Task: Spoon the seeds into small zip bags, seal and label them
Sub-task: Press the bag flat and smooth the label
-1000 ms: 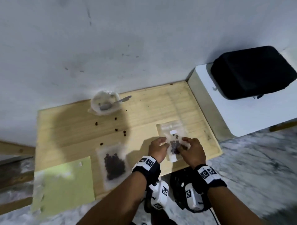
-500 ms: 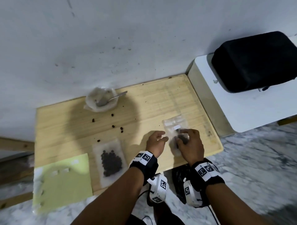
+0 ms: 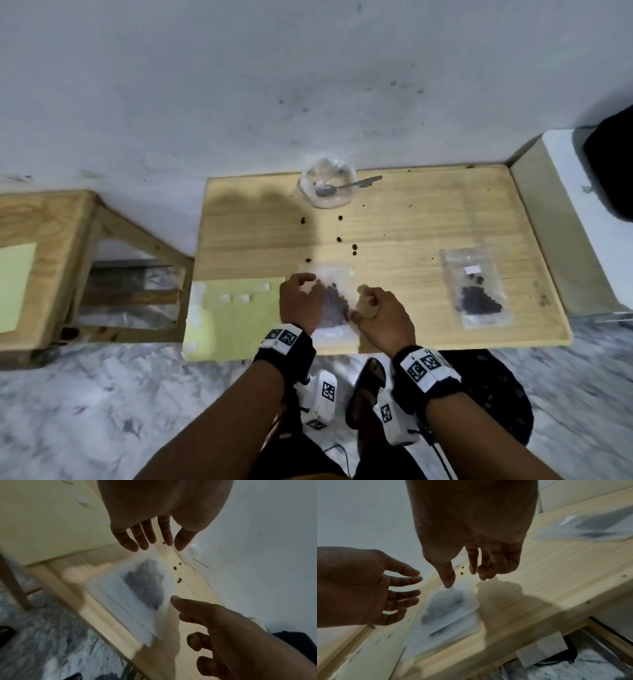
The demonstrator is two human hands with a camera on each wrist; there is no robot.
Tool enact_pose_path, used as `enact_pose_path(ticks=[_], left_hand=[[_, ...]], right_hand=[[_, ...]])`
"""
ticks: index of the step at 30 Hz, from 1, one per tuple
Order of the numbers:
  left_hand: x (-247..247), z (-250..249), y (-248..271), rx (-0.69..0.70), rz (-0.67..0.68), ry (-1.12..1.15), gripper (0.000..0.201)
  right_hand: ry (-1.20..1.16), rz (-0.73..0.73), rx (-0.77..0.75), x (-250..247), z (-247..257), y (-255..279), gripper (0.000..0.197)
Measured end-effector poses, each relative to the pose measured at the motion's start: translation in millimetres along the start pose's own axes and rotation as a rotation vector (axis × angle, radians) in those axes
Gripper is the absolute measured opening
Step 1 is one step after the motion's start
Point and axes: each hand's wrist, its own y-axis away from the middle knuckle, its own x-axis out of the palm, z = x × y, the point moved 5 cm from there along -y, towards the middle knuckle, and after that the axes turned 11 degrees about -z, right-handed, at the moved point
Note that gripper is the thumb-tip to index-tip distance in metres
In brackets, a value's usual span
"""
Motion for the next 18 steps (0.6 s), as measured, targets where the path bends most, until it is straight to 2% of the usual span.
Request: enact_pose_path(ticks=[2, 5, 9, 15, 18], left_hand=[[-14, 14, -7, -0.005, -0.004, -0.054, 0.014], [-18, 29, -6, -0.052, 0.102, -0.08, 0.025], [-20, 32, 1, -0.058, 0.172, -0.054, 0.034], [-26, 32, 1, -0.039, 0.137, -0.07, 0.031], [-27, 32, 2, -0.015, 0.132, -0.088, 0.03]], right_hand=[[0.037, 0.007, 0.03, 11, 6, 5, 0.071], [0.083, 0.034, 0.053, 25, 11, 9, 0.085], [0.105, 0.027, 0.073, 37, 15, 13, 0.072], [0.013, -0.016, 0.079, 35, 14, 18, 0.072], [-0.077, -0.084, 0.071, 31, 15, 21, 0.059]])
